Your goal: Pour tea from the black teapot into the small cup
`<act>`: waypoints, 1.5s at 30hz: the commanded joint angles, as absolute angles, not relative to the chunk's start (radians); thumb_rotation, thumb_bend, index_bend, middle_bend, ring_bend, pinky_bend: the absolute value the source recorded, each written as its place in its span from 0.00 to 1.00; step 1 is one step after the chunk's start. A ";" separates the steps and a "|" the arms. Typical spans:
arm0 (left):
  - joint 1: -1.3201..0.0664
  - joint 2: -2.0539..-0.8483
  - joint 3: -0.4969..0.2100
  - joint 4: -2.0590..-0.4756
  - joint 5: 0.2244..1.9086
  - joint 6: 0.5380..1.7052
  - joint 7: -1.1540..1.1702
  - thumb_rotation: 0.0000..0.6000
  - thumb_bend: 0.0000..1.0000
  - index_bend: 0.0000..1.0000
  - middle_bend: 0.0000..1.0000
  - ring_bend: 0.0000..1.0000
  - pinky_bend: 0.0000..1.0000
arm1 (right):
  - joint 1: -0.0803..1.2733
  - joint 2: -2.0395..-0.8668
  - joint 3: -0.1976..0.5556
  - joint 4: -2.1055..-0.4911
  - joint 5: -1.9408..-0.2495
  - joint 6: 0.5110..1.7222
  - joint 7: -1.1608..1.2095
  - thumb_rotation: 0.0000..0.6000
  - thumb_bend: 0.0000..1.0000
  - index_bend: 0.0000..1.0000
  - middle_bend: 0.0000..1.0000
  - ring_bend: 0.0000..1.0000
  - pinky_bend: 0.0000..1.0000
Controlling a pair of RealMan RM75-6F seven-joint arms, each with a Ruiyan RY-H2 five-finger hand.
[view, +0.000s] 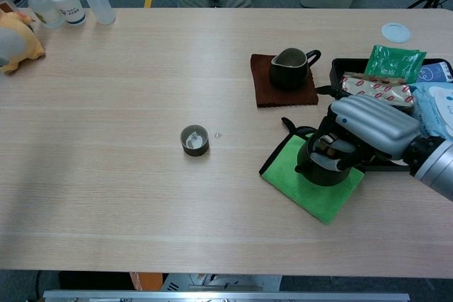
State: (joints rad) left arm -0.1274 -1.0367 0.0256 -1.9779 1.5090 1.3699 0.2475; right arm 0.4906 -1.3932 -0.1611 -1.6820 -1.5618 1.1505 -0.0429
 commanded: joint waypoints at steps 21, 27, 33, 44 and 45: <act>-0.142 -1.053 0.026 -1.974 1.495 1.348 0.256 1.00 0.27 0.15 0.19 0.16 0.20 | 0.441 -1.462 -0.138 -1.577 -1.567 1.111 -0.008 1.00 0.32 0.88 0.75 0.66 0.00; -0.143 -1.053 0.027 -1.976 1.489 1.346 0.262 1.00 0.27 0.15 0.19 0.16 0.20 | 0.438 -1.464 -0.134 -1.572 -1.578 1.106 0.003 1.00 0.32 0.76 0.65 0.56 0.00; -0.145 -1.056 0.028 -1.981 1.488 1.343 0.269 1.00 0.27 0.15 0.19 0.16 0.20 | 0.439 -1.458 -0.127 -1.580 -1.575 1.093 0.018 1.00 0.30 0.70 0.56 0.45 0.00; -0.150 -1.059 0.028 -1.983 1.479 1.338 0.283 1.00 0.27 0.15 0.19 0.16 0.20 | 0.450 -1.429 -0.114 -1.608 -1.549 1.046 0.048 1.00 0.15 0.64 0.41 0.27 0.00; -0.150 -1.059 0.028 -1.983 1.478 1.338 0.284 1.00 0.27 0.15 0.19 0.16 0.20 | 0.452 -1.424 -0.114 -1.613 -1.545 1.037 0.051 1.00 0.11 0.64 0.39 0.25 0.00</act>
State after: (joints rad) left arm -0.1501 -1.0591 0.0283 -1.9831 1.4780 1.3377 0.2839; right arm 0.4484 -1.4305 -0.1150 -1.6067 -1.5508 1.0461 0.0463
